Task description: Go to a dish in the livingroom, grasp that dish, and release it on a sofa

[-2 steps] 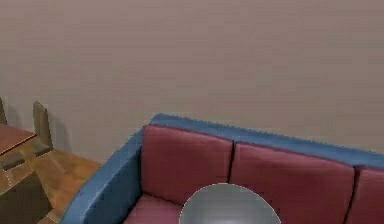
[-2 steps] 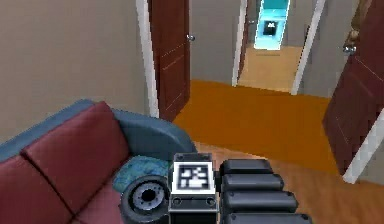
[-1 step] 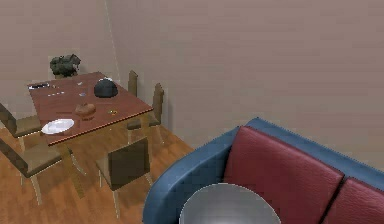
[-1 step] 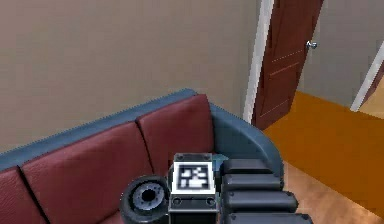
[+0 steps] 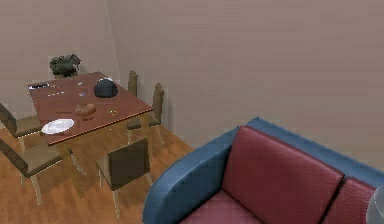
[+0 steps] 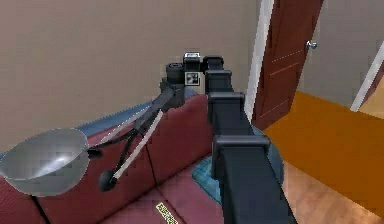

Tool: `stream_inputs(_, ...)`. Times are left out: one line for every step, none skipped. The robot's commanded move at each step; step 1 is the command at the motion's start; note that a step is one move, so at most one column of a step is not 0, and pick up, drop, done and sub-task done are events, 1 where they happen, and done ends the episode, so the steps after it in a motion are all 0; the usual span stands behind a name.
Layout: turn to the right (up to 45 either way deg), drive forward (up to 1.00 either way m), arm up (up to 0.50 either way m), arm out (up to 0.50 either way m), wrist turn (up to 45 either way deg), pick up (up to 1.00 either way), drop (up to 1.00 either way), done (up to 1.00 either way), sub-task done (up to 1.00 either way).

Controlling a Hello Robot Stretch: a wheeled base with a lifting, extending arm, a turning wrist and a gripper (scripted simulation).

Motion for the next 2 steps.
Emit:
stream_inputs(0.0,0.0,0.0,0.0,45.0,0.0,0.0,0.0,0.0)
stream_inputs(0.0,0.0,0.0,0.0,30.0,0.0,0.0,0.0,0.0)
